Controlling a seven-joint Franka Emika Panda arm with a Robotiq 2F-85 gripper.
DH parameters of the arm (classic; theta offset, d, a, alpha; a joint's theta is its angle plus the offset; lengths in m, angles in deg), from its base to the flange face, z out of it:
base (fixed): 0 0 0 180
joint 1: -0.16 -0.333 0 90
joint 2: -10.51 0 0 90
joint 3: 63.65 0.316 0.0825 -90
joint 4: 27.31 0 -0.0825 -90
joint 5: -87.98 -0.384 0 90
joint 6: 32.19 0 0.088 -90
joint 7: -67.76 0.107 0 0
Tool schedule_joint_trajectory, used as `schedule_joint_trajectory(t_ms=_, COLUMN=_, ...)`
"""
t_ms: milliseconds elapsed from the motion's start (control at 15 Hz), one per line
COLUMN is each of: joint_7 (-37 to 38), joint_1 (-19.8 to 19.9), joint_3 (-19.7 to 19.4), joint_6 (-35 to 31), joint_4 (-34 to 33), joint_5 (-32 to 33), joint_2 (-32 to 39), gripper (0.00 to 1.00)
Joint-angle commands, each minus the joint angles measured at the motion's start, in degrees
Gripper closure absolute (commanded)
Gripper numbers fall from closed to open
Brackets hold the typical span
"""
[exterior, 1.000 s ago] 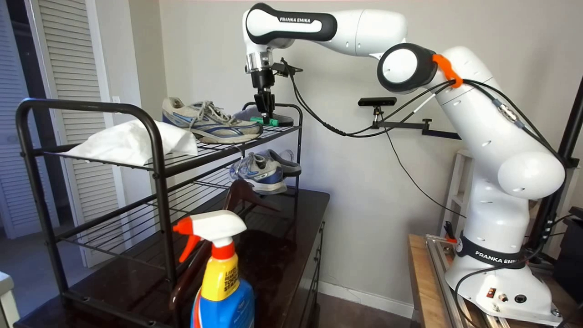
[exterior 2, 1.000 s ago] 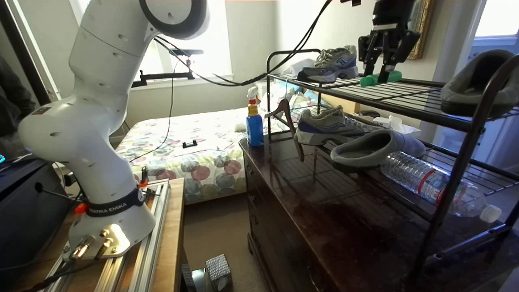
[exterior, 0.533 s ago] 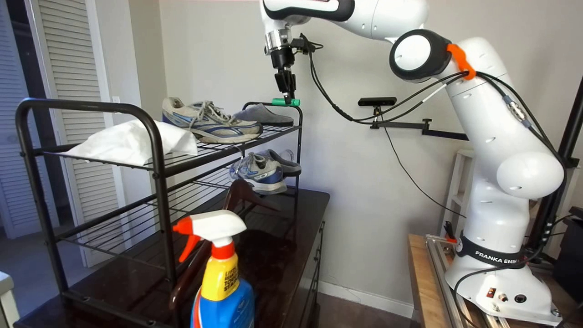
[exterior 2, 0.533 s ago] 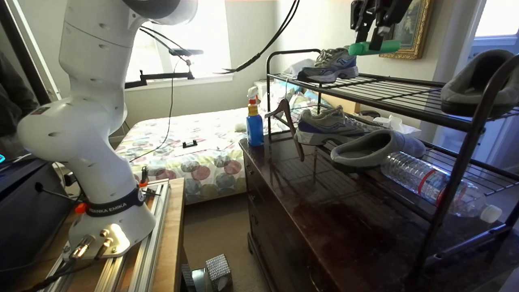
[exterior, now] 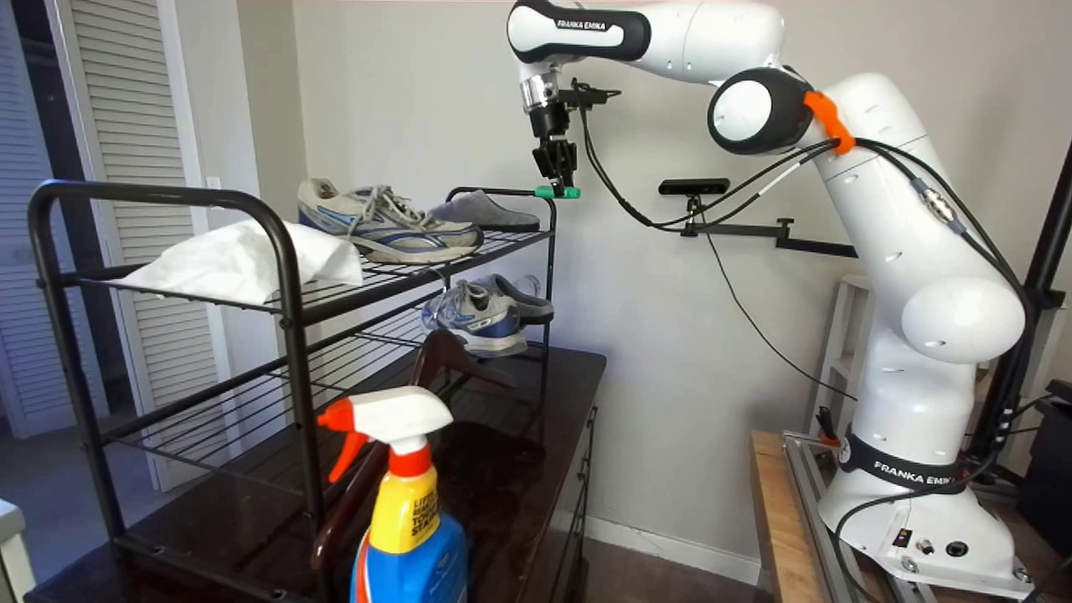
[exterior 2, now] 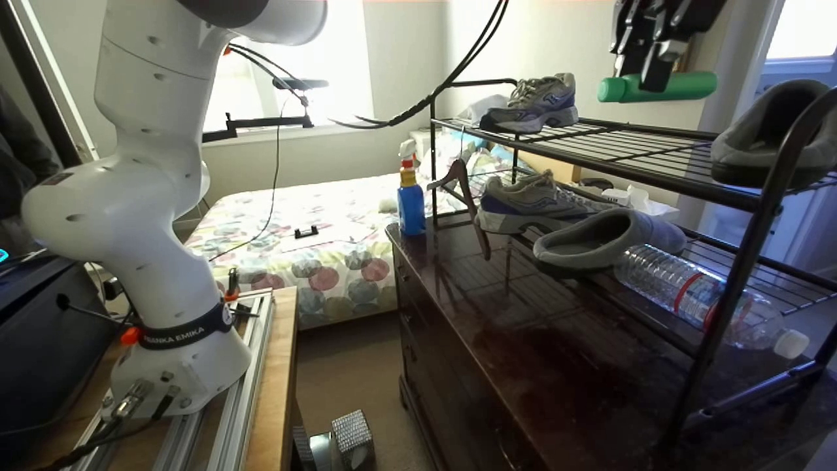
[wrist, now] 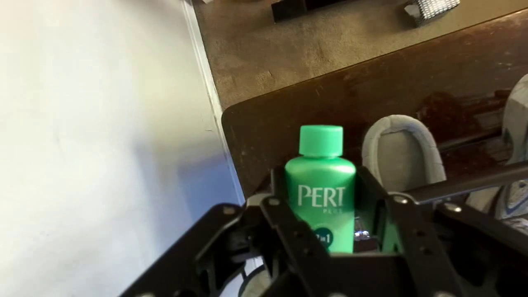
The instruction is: Put the green bottle in the grey slipper on the right
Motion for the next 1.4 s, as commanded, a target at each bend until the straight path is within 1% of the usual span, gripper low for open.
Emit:
schedule_joint_trajectory(t_ms=0, joint_7=-5.0, joint_1=0.1, joint_3=-0.3, joint_6=-1.5, joint_4=-4.8, joint_5=2.8, joint_2=4.0, gripper=0.82)
schedule_joint_trajectory(t_ms=133, joint_7=-7.8, joint_1=-0.1, joint_3=0.1, joint_6=-2.5, joint_4=-7.0, joint_5=3.2, joint_2=5.6, gripper=0.82)
schedule_joint_trajectory(t_ms=200, joint_7=-5.0, joint_1=0.1, joint_3=-0.2, joint_6=-2.6, joint_4=-2.0, joint_5=1.9, joint_2=2.8, gripper=0.57)
schedule_joint_trajectory(t_ms=400, joint_7=-6.2, joint_1=-0.2, joint_3=0.0, joint_6=-3.0, joint_4=-4.0, joint_5=2.0, joint_2=4.2, gripper=0.57)
schedule_joint_trajectory(t_ms=467, joint_7=-5.8, joint_1=-0.2, joint_3=0.2, joint_6=-3.8, joint_4=-3.4, joint_5=1.5, joint_2=4.1, gripper=0.82)
schedule_joint_trajectory(t_ms=533, joint_7=-7.3, joint_1=-0.2, joint_3=0.5, joint_6=-6.2, joint_4=-3.9, joint_5=1.6, joint_2=4.5, gripper=0.82)
schedule_joint_trajectory(t_ms=600, joint_7=-9.6, joint_1=-0.8, joint_3=0.4, joint_6=-8.3, joint_4=-4.4, joint_5=3.2, joint_2=4.9, gripper=0.82)
schedule_joint_trajectory(t_ms=733, joint_7=-13.2, joint_1=-2.5, joint_3=0.0, joint_6=-11.5, joint_4=-5.5, joint_5=6.2, joint_2=5.6, gripper=0.82)
schedule_joint_trajectory(t_ms=867, joint_7=-15.5, joint_1=-3.6, joint_3=0.1, joint_6=-14.2, joint_4=-5.6, joint_5=7.7, joint_2=6.0, gripper=0.82)
schedule_joint_trajectory(t_ms=1133, joint_7=-19.1, joint_1=-5.2, joint_3=-0.5, joint_6=-15.7, joint_4=-5.9, joint_5=10.4, joint_2=7.3, gripper=0.82)
schedule_joint_trajectory(t_ms=1333, joint_7=-19.4, joint_1=-5.5, joint_3=-1.5, joint_6=-15.8, joint_4=-6.1, joint_5=13.0, joint_2=8.4, gripper=0.82)
